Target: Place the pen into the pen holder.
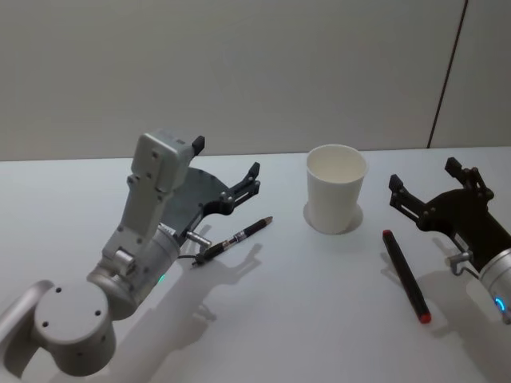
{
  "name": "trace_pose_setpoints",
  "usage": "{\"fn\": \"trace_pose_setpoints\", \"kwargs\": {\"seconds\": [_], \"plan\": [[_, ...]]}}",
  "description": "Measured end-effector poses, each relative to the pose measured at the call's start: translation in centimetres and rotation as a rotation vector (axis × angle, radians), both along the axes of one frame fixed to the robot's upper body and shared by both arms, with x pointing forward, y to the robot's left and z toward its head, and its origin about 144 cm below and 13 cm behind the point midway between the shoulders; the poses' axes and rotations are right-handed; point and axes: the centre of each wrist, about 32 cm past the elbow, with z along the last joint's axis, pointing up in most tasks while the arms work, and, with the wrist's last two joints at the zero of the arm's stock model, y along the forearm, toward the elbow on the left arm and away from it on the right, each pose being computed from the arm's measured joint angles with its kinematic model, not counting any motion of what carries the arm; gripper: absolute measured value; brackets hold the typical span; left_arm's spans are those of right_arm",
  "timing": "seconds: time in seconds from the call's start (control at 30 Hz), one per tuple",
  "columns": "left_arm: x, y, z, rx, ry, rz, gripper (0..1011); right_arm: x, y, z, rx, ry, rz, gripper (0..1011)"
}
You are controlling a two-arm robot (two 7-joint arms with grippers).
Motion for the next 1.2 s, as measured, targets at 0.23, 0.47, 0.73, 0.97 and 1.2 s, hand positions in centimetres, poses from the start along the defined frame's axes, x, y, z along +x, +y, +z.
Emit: {"fn": "trace_pose_setpoints", "kwargs": {"seconds": [0.23,0.47,0.73,0.97,1.2], "plan": [[-0.5,1.2,-0.1,-0.009,0.01,-0.015,1001,0.0,0.0,0.0,0.0,0.0,0.0,1002],[-0.8,2.3,-0.1,-0.01,0.015,-0.045,1001,0.0,0.0,0.0,0.0,0.0,0.0,1002],[-0.7,3.6,0.0,-0.003,0.028,-0.1,1001,0.0,0.0,0.0,0.0,0.0,0.0,1002],[-0.3,4.4,-0.1,0.013,0.047,-0.154,1001,0.0,0.0,0.0,0.0,0.0,0.0,1001],[0.5,5.2,-0.2,0.036,0.078,-0.205,1001,0.0,0.0,0.0,0.0,0.0,0.0,1002]]}}
